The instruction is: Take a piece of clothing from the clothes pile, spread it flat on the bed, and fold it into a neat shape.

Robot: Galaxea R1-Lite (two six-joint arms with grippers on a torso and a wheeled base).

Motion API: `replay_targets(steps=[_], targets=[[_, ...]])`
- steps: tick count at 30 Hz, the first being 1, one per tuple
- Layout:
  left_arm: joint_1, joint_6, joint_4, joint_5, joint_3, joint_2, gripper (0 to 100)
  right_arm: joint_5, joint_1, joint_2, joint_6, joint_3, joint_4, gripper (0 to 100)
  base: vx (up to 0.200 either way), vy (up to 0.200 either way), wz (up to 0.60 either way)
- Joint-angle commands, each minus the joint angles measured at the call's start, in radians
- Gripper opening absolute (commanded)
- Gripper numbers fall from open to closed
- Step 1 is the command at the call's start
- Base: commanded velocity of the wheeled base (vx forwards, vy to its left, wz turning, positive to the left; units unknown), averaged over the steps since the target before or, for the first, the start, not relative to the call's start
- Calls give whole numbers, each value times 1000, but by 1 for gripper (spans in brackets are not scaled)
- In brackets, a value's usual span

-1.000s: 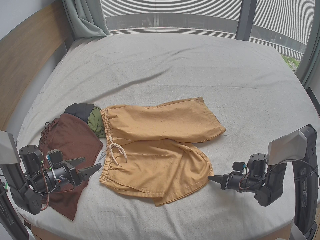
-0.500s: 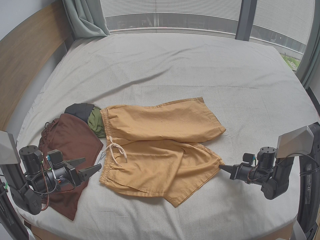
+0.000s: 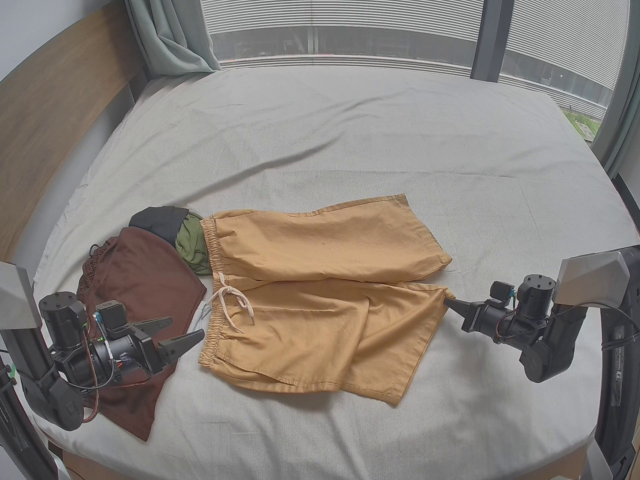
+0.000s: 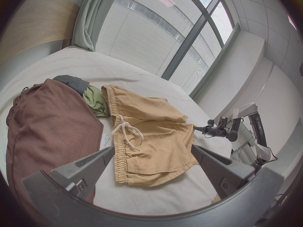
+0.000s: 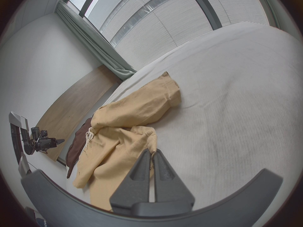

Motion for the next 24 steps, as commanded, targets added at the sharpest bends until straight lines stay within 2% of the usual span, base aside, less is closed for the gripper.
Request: replay_targets(steps=[1,13,24], targets=[[-3,-1,0,0,1,3,100,-7,0,22,0,-46,-1,0,0,0,0],[-3,-1,0,-1,1,6,100,-33,8,70,8,-155,-1,0,0,0,0],[-1,-2,-1,-9,1,0,100,-41,2,68,8,-175,-2,0,0,0,0]])
